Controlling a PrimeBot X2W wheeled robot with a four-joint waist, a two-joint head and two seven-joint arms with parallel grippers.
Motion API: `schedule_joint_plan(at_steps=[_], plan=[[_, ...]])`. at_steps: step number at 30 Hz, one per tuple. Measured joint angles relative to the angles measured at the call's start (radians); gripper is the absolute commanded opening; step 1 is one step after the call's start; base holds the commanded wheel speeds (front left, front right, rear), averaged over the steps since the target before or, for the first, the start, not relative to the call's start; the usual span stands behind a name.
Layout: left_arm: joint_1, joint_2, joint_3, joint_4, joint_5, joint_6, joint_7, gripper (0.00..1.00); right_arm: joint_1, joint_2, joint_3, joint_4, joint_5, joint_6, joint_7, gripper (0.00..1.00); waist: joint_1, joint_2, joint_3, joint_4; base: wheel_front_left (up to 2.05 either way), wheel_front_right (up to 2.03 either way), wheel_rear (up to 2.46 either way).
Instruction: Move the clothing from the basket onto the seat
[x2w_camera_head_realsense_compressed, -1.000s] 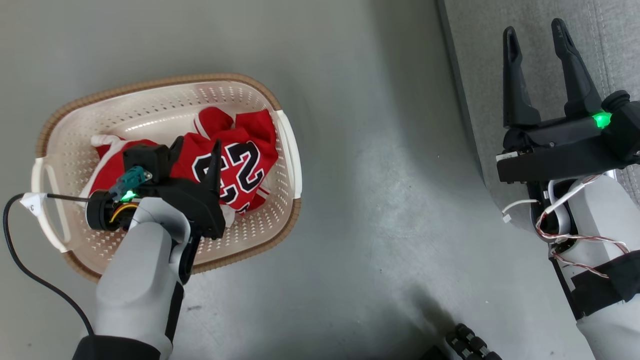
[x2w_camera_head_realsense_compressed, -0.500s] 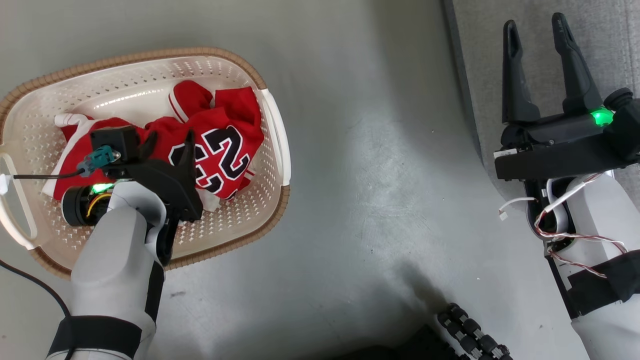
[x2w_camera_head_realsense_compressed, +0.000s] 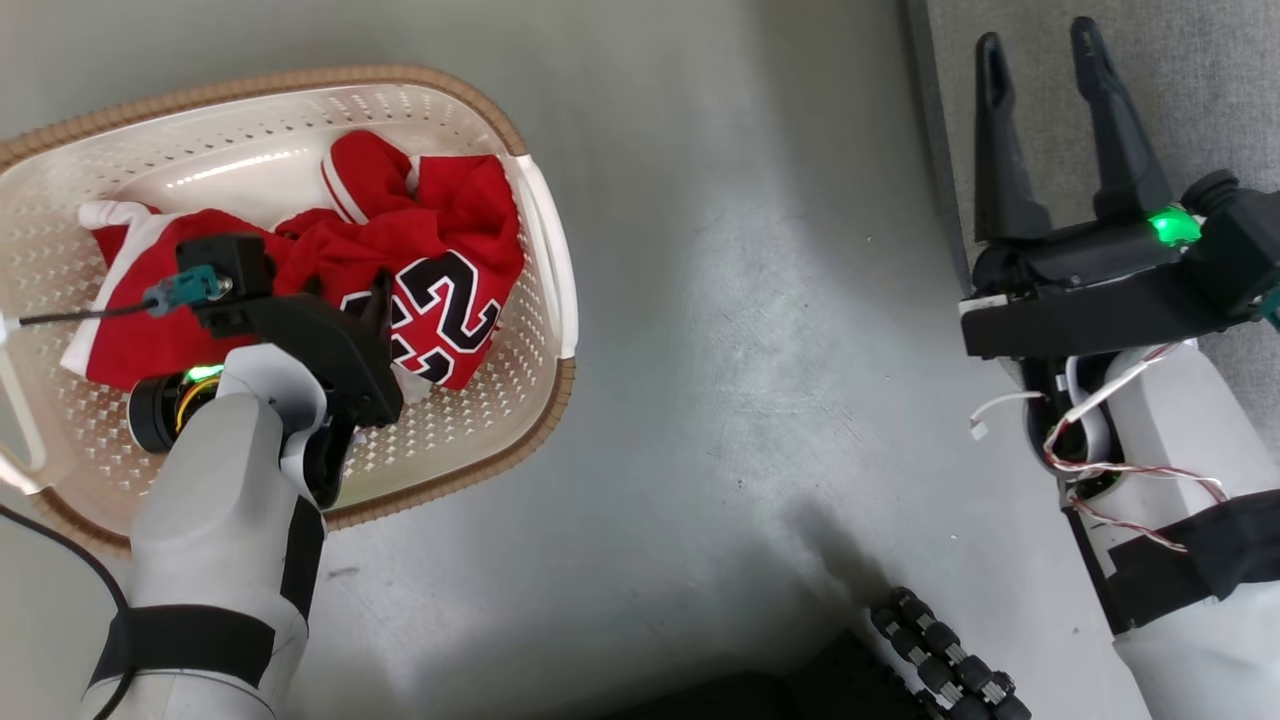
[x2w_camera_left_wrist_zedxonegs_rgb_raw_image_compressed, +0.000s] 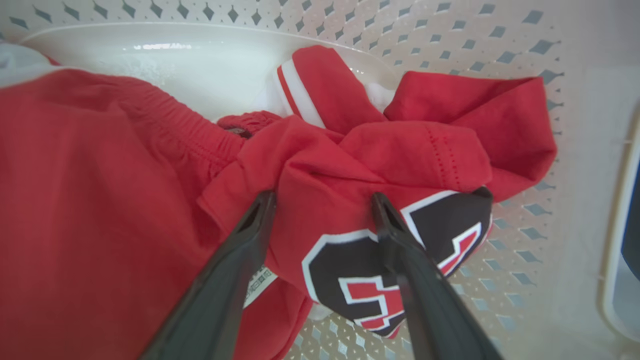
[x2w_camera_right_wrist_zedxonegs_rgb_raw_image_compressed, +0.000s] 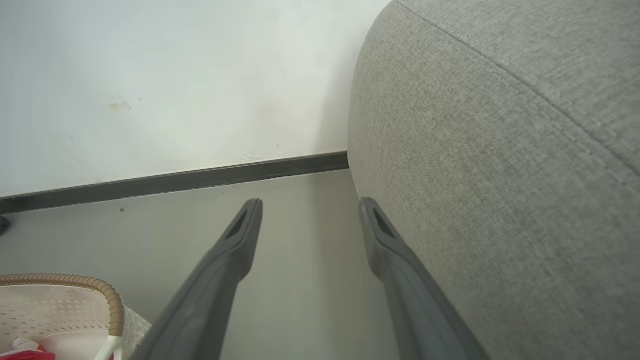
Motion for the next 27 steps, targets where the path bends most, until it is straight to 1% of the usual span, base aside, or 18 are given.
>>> schedule_joint_plan(at_steps=[9,10,11,13,19,27], plan=[[-0.027,0.01,-0.04,0.023,0.001,0.0,0.055,1.0,0.001,0.024,0.002,0.011,-0.007,0.014,0.0,1.0,0.0,-0.0001,0.022,-0.03,0.0,0.0,0.0],[-0.029,0.008,-0.044,0.025,0.002,0.0,0.058,0.74,0.001,0.024,0.0,0.012,-0.007,0.014,0.0,1.0,0.0,-0.0002,0.023,-0.032,0.0,0.0,0.0],[-0.031,0.007,-0.048,0.026,0.004,0.0,0.058,0.0,0.001,0.025,0.001,0.012,-0.007,0.015,0.0,1.0,0.0,-0.0002,0.024,-0.034,0.0,0.0,0.0],[-0.038,0.009,-0.053,0.03,0.004,0.0,0.066,0.0,0.001,0.028,-0.001,0.013,-0.007,0.021,0.0,1.0,0.0,-0.0002,0.025,-0.037,0.0,0.0,0.0],[-0.04,0.006,-0.063,0.035,0.004,0.0,0.064,0.0,0.001,0.036,-0.011,0.021,-0.016,0.023,0.0,1.0,0.0,-0.0002,0.019,-0.04,0.0,0.0,0.0],[-0.031,-0.001,-0.082,0.037,0.003,0.0,0.005,0.0,0.0,0.036,-0.04,0.04,-0.021,0.03,0.0,1.0,0.0,-0.0002,-0.02,-0.028,0.0,0.0,0.0]])
